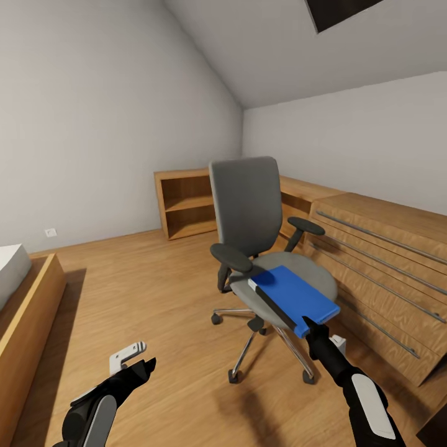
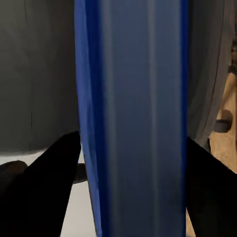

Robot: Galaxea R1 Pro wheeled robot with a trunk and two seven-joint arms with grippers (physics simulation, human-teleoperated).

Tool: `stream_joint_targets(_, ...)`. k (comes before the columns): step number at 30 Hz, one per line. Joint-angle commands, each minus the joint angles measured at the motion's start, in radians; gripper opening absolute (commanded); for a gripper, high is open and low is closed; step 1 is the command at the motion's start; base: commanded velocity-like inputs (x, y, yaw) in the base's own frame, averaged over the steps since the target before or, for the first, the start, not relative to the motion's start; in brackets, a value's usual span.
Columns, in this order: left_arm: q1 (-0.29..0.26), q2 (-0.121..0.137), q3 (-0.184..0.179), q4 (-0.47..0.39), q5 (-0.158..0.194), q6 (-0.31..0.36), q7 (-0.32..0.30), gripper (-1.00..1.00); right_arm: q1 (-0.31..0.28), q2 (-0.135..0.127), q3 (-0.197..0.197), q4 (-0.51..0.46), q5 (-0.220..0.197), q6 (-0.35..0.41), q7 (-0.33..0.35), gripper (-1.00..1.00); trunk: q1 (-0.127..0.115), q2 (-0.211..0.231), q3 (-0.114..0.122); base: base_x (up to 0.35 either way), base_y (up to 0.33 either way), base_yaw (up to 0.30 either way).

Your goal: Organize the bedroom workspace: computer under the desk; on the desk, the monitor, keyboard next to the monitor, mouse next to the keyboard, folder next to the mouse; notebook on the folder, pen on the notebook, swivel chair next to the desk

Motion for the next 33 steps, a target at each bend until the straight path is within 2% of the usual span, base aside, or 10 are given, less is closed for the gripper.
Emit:
stream_joint_targets(1, -0.001, 0.000, 0.001, -0.001, 0.011, 0.004, 0.008, 1.00, -0.001, 0.001, -0.005, 0.000, -0.002, 0.007, -0.004, -1.00, 0.000, 0.000, -0.001, 0.000, 0.000, 0.000)
stream_joint_targets(6, -0.001, 0.000, 0.001, -0.001, 0.010, 0.005, 0.008, 1.00, -0.001, 0.001, -0.005, -0.001, -0.002, 0.006, -0.014, -1.00, 0.000, 0.000, -0.001, 0.000, 0.000, 0.000)
stream_joint_targets(24, -0.001, -0.002, 0.000, -0.001, 0.001, 0.001, 0.011, 1.00, -0.001, -0.002, -0.009, -0.005, -0.002, 0.002, -0.012, -1.00, -0.069, 0.126, 0.055, -0.001, 0.000, 0.000)
stream_joint_targets(33, -0.001, -0.003, 0.000, -0.001, -0.003, 0.001, 0.011, 1.00, -0.001, -0.003, -0.014, -0.058, 0.002, -0.001, -0.012, -1.00, -0.104, 0.189, 0.084, -0.262, -0.057, 0.000)
